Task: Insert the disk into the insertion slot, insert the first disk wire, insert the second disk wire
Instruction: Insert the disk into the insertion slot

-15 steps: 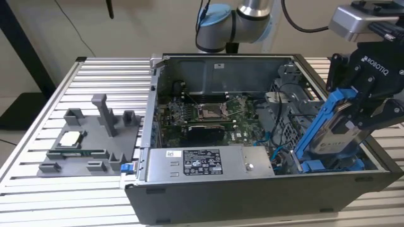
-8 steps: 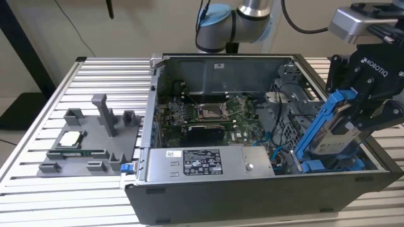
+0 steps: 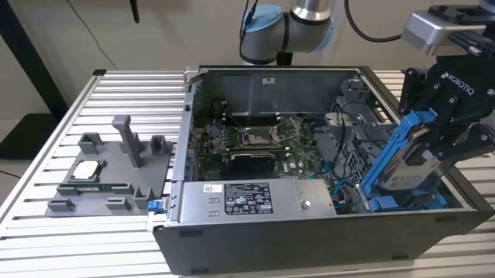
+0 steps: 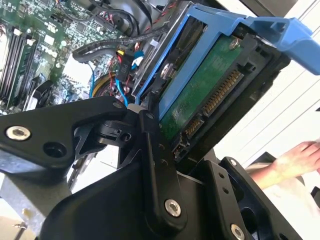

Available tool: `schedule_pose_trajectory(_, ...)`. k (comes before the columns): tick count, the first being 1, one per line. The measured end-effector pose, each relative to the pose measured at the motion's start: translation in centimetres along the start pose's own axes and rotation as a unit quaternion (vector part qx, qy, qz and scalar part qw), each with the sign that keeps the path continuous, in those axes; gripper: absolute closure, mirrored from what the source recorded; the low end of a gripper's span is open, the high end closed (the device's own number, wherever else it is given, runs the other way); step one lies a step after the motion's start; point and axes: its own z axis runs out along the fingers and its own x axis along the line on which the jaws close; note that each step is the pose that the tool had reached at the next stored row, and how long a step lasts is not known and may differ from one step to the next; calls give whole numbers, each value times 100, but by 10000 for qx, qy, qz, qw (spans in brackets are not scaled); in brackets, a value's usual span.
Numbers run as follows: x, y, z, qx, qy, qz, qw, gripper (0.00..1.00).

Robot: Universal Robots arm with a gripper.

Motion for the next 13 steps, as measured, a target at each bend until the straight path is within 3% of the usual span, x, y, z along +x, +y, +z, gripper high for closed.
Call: schedule_pose_trajectory(13,-1,-18,200,-6,-2,0,10000,67)
